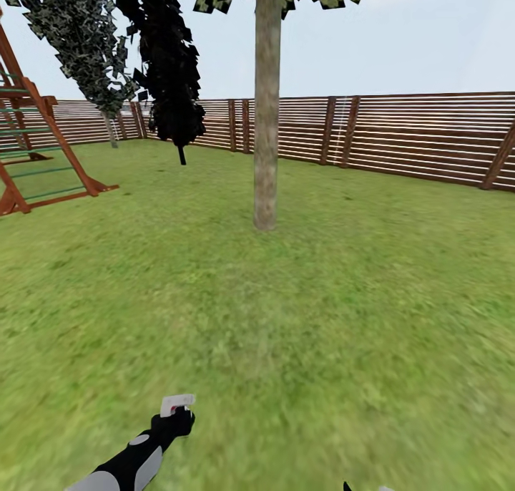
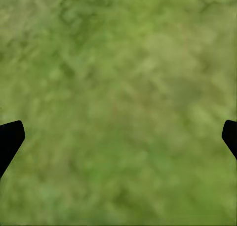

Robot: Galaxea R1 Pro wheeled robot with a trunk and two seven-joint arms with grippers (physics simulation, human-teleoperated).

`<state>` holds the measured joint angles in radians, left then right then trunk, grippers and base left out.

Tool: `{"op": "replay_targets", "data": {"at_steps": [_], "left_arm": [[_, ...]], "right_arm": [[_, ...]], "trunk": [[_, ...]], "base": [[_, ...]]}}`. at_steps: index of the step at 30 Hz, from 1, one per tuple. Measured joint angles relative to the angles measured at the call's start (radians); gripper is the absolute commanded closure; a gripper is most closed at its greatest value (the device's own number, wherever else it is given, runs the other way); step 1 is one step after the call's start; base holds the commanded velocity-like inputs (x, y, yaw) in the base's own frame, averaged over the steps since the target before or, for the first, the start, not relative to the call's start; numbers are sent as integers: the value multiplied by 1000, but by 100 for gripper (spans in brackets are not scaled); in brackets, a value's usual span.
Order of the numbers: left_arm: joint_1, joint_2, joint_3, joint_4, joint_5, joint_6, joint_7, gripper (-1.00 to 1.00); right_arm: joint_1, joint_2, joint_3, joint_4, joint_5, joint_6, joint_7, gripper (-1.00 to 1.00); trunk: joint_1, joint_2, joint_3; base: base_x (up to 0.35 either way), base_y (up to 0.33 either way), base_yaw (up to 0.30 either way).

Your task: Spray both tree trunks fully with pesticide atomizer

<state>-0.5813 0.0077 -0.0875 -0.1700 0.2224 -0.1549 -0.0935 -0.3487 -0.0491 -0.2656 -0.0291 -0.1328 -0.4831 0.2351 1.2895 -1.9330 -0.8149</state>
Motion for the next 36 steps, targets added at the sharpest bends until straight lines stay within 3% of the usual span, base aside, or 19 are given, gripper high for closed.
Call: {"op": "replay_targets", "data": {"at_steps": [3,7,12,15,17,20,36], "left_arm": [[0,0,0,0,0,0,0,100],[0,0,0,0,0,0,0,100],[0,0,0,0,0,0,0,100],[0,0,0,0,0,0,0,100],[0,0,0,0,0,0,0,100],[0,0,0,0,0,0,0,100],[0,0,0,0,0,0,-1,100]], "right_arm": [[3,-1,1,-1,6,-1,2,-100],[4,-11,1,-8,78,-2,2,-100],[4,-12,3,-10,96,-5,3,-100],[4,-6,3,-10,172,-8,4,-100],[4,-5,1,-10,194,-10,3,-100],[4,-2,0,-8,204,-42,0,-100],[4,8,2,-3,207,-42,4,-100]], "trunk": [[0,0,0],[0,0,0],[0,0,0],[0,0,0],[0,0,0],[0,0,0],[0,0,0]], "base": [[338,0,0],[337,0,0],[337,0,0],[337,0,0],[337,0,0],[337,0,0],[337,0,0]]}}
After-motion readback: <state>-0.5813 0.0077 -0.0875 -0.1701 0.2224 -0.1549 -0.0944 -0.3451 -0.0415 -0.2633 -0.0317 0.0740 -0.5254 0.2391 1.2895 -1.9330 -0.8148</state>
